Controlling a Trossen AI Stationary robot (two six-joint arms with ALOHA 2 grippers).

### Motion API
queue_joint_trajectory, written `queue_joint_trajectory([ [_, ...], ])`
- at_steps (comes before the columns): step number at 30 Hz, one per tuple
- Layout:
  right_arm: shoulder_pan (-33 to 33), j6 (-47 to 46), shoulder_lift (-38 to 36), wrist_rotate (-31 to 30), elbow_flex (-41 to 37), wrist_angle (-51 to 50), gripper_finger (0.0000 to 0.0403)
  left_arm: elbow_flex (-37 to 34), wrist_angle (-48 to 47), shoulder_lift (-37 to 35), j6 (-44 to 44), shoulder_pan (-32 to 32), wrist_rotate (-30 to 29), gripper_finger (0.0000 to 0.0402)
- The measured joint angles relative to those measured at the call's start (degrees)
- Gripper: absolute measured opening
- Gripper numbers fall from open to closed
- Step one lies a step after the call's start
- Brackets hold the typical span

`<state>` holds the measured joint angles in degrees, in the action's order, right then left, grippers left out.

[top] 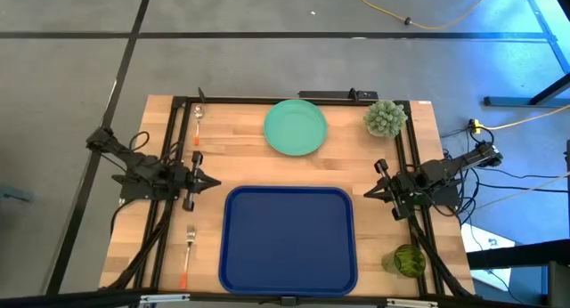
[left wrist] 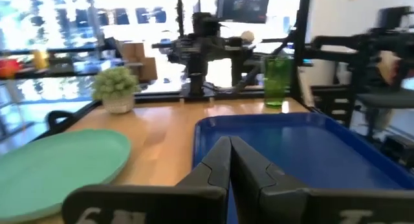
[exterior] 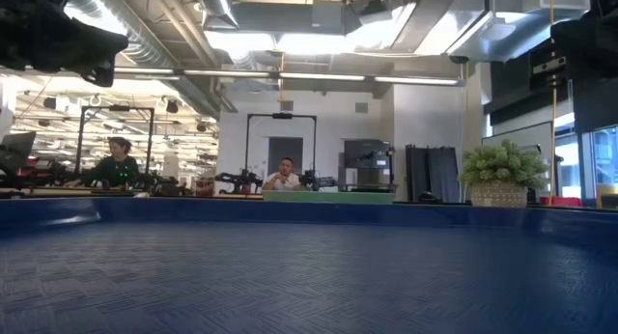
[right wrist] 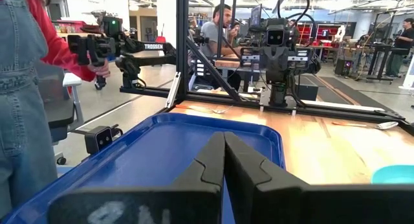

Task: Pick and place plate/cup/fork/spoon on tray
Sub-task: Move the blue tray to the center of the table

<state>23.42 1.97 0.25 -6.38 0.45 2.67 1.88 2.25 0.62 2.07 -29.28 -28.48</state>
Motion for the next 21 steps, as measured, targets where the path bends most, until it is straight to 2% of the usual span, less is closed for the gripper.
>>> queue_joint_trajectory([
  [4, 0.0, 1.1, 0.0, -0.5, 0.0, 0.0, 0.0012, 4.5, -5.0, 1.7, -0.3, 0.0, -5.8, 0.0000],
  [9, 0.0, -0.1, 0.0, -0.6, 0.0, 0.0, 0.0012, 14.3, -16.1, 7.7, -4.4, 0.0, -10.2, 0.0000],
  [18, 0.0, -8.4, 0.0, -0.8, 0.2, -0.4, 0.0012, 33.6, -38.7, 26.1, -24.0, 1.6, -11.1, 0.0000],
  [21, 0.0, -13.1, 0.0, -1.5, 2.2, -3.6, 0.0012, 39.8, -46.8, 31.4, -32.0, 3.5, -8.8, 0.0000],
])
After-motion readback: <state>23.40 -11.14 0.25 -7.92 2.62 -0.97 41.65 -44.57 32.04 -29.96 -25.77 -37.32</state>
